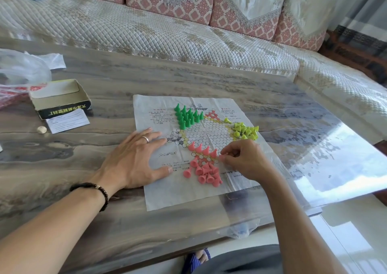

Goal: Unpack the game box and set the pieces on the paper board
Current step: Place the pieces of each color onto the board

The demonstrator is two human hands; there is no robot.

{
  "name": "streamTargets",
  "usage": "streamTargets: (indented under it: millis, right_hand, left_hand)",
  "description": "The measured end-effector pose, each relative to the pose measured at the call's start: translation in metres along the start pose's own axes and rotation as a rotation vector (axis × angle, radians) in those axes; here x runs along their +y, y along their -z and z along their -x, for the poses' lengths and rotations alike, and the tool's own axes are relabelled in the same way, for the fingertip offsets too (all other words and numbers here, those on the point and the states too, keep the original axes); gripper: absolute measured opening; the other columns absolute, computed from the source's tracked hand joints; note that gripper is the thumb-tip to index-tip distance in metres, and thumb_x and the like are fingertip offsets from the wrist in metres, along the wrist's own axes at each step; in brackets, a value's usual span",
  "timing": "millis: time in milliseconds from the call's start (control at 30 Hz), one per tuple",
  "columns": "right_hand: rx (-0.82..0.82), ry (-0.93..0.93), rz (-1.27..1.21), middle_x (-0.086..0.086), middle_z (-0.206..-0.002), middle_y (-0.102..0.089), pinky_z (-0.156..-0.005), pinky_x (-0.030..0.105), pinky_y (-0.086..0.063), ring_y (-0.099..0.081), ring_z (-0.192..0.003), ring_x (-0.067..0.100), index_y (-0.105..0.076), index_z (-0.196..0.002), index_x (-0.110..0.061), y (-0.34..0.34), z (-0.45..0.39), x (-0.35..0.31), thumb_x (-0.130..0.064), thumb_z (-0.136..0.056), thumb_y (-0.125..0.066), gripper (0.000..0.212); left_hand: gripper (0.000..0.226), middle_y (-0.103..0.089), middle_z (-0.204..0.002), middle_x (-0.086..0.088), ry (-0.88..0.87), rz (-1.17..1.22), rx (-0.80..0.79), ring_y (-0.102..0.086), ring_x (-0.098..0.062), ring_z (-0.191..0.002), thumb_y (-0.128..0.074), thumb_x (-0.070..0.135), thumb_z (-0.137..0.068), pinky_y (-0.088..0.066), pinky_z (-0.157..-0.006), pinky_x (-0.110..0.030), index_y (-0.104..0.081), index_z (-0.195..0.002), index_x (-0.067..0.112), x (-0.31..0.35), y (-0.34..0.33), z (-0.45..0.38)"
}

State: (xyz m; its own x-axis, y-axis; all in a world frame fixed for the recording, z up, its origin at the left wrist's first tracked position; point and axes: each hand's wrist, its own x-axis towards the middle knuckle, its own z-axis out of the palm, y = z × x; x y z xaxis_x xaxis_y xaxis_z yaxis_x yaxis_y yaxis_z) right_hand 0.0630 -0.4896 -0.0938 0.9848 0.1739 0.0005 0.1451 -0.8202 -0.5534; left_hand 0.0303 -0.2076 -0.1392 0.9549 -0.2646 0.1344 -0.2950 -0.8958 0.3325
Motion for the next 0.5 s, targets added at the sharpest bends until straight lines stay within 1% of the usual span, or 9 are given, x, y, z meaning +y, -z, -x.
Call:
streamTargets:
  millis: [33, 100, 167, 233, 333, 500]
  right_hand:
    - [-0.011, -0.001, 0.014, -0.001, -0.065, -0.064, -0.059, 0.026, -0.048, -0.055, -0.06, 0.009, -0.073, -0.079, -0.016, -0.001, 0.0001, -0.0003, -0.015, -0.08, -0.071, 0.002]
    - [-0.015, 0.0, 0.029, 0.005, -0.068, -0.066, -0.06, 0.028, -0.047, -0.053, -0.06, 0.01, -0.073, -0.081, -0.014, -0.003, -0.0002, -0.0001, -0.015, -0.08, -0.071, 0.002]
    - [-0.015, 0.001, 0.029, 0.006, -0.068, -0.066, -0.058, 0.027, -0.046, -0.053, -0.059, 0.01, -0.073, -0.082, -0.014, -0.004, -0.0006, 0.0, -0.015, -0.081, -0.07, 0.003]
    - [-0.018, 0.003, 0.032, 0.004, -0.068, -0.065, -0.056, 0.023, -0.045, -0.052, -0.059, 0.009, -0.073, -0.083, -0.015, -0.0047, -0.0012, 0.0003, -0.015, -0.081, -0.069, 0.004]
    - [-0.017, 0.014, 0.051, -0.002, -0.062, -0.059, -0.05, 0.015, -0.038, -0.048, -0.055, 0.007, -0.073, -0.085, -0.016, -0.005, -0.0013, 0.0012, -0.014, -0.082, -0.068, 0.005]
    - [-0.009, 0.02, 0.054, -0.006, -0.059, -0.056, -0.046, 0.011, -0.036, -0.048, -0.053, 0.006, -0.072, -0.084, -0.017, -0.0064, -0.002, 0.001, -0.016, -0.083, -0.068, 0.004]
  left_hand:
    - [0.106, -0.025, -0.157, 0.008, 0.0, -0.001, 0.002, -0.009, -0.006, -0.146, -0.028, 0.086, -0.06, -0.007, -0.119, -0.029, -0.035, -0.148, 0.025, -0.0001, 0.0, -0.0001]
    - [0.106, -0.026, -0.156, 0.009, -0.001, -0.005, 0.002, -0.009, -0.006, -0.146, -0.028, 0.085, -0.06, -0.007, -0.119, -0.029, -0.036, -0.147, 0.026, -0.0005, -0.0002, 0.0]
    - [0.106, -0.026, -0.156, 0.009, 0.0, -0.001, 0.005, -0.009, -0.006, -0.146, -0.028, 0.085, -0.06, -0.007, -0.119, -0.028, -0.036, -0.147, 0.026, -0.0006, -0.0002, 0.0001]
    - [0.106, -0.027, -0.156, 0.009, 0.0, 0.004, 0.007, -0.009, -0.007, -0.146, -0.029, 0.085, -0.06, -0.008, -0.119, -0.029, -0.037, -0.147, 0.025, -0.001, -0.0004, 0.0002]
    - [0.105, -0.027, -0.156, 0.009, 0.001, 0.005, 0.007, -0.009, -0.007, -0.146, -0.03, 0.085, -0.061, -0.008, -0.119, -0.029, -0.036, -0.147, 0.025, -0.0012, -0.0004, 0.0]
    - [0.106, -0.027, -0.156, 0.009, 0.005, 0.006, 0.004, -0.009, -0.007, -0.146, -0.029, 0.085, -0.06, -0.008, -0.119, -0.029, -0.036, -0.147, 0.025, -0.0012, -0.0005, 0.0007]
